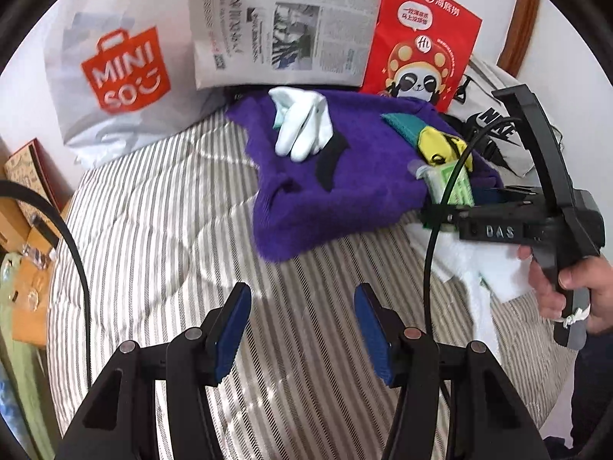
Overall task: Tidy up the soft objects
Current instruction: 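Lay the strap on the towel with the left tool while the right tool grasps the green tissue pack, then grasp the white tissue sheet with the left tool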
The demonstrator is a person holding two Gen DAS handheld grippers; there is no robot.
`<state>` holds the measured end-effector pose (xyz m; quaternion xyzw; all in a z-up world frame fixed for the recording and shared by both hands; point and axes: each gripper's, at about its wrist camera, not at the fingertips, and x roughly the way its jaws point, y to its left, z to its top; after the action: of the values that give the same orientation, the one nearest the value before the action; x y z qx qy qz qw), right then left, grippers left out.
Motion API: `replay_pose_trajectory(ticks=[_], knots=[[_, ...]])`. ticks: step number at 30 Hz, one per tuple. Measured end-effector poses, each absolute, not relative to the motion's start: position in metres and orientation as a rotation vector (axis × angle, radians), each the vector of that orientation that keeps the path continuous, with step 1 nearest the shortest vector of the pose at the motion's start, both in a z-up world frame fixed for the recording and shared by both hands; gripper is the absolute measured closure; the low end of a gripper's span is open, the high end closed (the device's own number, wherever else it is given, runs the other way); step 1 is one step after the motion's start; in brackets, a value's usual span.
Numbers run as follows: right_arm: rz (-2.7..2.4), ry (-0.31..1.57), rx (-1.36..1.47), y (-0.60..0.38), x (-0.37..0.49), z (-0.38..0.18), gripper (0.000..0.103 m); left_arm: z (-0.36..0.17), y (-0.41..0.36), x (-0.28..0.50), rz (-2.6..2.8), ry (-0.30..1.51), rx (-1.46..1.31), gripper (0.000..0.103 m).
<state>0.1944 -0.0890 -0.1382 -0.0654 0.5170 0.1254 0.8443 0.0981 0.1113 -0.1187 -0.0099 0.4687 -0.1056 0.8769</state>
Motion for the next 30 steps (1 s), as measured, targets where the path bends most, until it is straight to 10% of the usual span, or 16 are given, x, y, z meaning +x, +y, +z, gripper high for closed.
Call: replay_pose_trajectory(ticks=[30], knots=[[0.263, 0.919, 0.058, -0.175, 0.127, -0.067, 0.051, -0.131, 0.047, 0.058, -0.397, 0.967, -0.052, 0.049]])
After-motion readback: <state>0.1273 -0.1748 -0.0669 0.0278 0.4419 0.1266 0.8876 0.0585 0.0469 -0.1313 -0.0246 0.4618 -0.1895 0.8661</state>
